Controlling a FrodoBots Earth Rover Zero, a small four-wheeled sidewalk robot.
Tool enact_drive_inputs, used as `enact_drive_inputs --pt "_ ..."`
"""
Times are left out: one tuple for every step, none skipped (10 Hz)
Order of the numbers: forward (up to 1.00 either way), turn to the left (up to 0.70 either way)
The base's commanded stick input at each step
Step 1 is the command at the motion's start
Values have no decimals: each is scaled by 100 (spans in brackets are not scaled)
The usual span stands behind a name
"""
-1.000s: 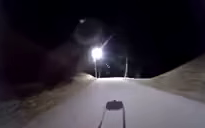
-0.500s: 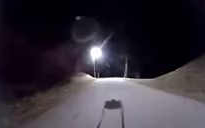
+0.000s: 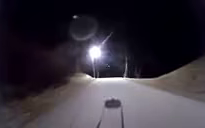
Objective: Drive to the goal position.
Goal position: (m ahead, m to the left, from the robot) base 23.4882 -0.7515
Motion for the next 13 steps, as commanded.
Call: enact_drive_inputs --pt "70 0" --pt "70 0" --pt "70 0" --pt "70 0" --pt "70 0" --pt "70 0" --pt "70 0" --pt "70 0" --pt "70 0" --pt "70 0" --pt "70 0" --pt "70 0" --pt "70 0"
